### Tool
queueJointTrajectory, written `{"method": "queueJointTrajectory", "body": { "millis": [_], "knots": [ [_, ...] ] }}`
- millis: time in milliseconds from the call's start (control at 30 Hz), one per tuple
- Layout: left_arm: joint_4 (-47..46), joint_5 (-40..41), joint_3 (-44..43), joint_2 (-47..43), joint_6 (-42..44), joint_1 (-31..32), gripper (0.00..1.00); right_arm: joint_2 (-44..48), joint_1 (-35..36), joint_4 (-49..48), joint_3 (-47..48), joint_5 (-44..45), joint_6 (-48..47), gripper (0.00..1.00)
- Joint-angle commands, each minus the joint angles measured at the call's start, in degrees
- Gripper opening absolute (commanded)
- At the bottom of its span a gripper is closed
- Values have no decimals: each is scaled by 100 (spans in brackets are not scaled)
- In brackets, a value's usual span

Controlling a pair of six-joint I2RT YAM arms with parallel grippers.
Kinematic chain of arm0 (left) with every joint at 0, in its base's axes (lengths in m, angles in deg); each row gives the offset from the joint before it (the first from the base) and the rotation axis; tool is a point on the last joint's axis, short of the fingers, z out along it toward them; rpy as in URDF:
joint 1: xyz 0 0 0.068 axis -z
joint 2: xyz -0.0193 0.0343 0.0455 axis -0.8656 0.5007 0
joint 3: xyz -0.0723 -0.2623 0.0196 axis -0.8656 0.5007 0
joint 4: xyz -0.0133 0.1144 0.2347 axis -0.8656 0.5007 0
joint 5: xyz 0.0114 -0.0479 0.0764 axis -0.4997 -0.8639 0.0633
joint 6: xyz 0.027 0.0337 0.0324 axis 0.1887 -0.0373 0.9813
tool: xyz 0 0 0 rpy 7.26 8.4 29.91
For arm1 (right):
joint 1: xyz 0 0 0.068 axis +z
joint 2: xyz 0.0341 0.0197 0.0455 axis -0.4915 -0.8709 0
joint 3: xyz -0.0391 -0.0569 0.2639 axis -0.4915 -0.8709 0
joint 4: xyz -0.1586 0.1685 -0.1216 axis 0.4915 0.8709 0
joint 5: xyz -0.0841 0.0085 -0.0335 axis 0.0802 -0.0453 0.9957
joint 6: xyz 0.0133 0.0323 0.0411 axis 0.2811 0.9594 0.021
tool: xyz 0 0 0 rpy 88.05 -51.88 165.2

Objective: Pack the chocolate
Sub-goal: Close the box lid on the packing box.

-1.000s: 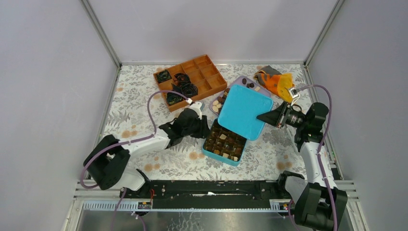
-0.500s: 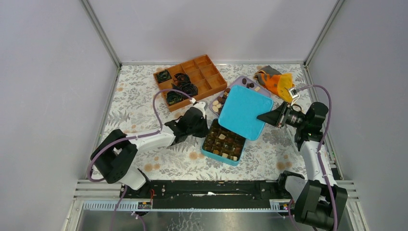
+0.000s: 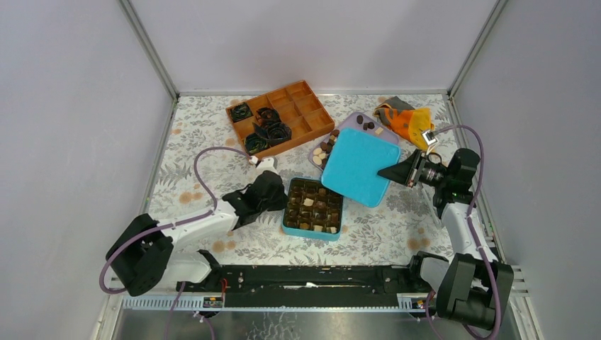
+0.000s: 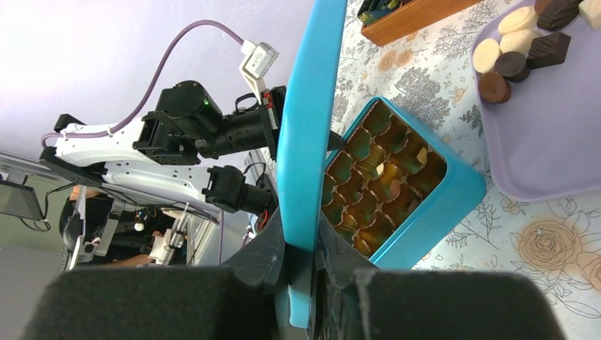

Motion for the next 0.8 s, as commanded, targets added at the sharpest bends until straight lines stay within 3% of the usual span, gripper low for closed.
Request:
{"method": "queueJointTrajectory", "body": {
  "millis": [0,100,233,300,400,600,733,767],
  "knots": [
    [107,745,221,-201,-1011,-1,0,-21,147,-154,167,-222,-55,0],
    [151,872,368,-385,-1338,-1,0,-61,270,-146,168,-222,-69,0],
    [-343,398,514,-378,-1401,-5,4,-179,570,-145,176,-224,-88,0],
    [-451,161,492,-349,-1368,-5,25,-258,722,-114,174,-227,-122,0],
    [-446,28,499,-519,-1255,-7,47,-388,925,21,214,-238,-245,0],
    [91,206,840,-1893,-641,-45,75,-594,1134,231,328,-280,-439,0],
    [379,-109,1093,-2889,105,-84,98,-795,1293,467,433,-294,-647,0],
    [386,-207,1131,-3121,227,-96,99,-875,1372,596,475,-296,-751,0]
  ]
}}
